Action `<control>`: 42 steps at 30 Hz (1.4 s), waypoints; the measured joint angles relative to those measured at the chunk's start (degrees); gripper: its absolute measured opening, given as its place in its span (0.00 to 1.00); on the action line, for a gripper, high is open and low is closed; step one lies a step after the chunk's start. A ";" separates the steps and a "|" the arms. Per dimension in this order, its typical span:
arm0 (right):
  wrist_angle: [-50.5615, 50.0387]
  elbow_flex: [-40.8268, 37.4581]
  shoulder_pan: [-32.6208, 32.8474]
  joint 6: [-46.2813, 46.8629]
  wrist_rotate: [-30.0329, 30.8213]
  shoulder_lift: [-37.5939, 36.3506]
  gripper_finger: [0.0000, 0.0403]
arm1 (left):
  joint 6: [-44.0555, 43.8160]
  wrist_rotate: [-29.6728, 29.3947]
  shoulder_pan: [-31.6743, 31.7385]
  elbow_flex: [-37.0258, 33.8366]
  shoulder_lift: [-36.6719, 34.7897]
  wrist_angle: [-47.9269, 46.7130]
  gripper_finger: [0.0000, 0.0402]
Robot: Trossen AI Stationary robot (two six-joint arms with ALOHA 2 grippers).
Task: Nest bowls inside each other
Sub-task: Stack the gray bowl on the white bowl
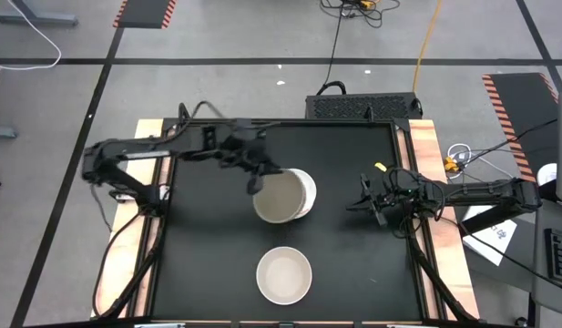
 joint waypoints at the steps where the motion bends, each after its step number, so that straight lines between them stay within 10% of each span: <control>1: -0.20 0.00 0.00 -0.13 0.00 0.00 0.00 | 0.01 0.38 0.41 2.87 2.18 -1.68 0.01; 17: -1.75 0.00 0.00 -0.36 0.00 0.01 0.00 | 0.29 -4.07 4.07 35.52 28.37 -31.40 0.01; 42: -2.43 0.00 0.00 -0.14 0.02 0.00 0.00 | -2.16 -3.72 1.73 25.70 29.56 -24.35 0.01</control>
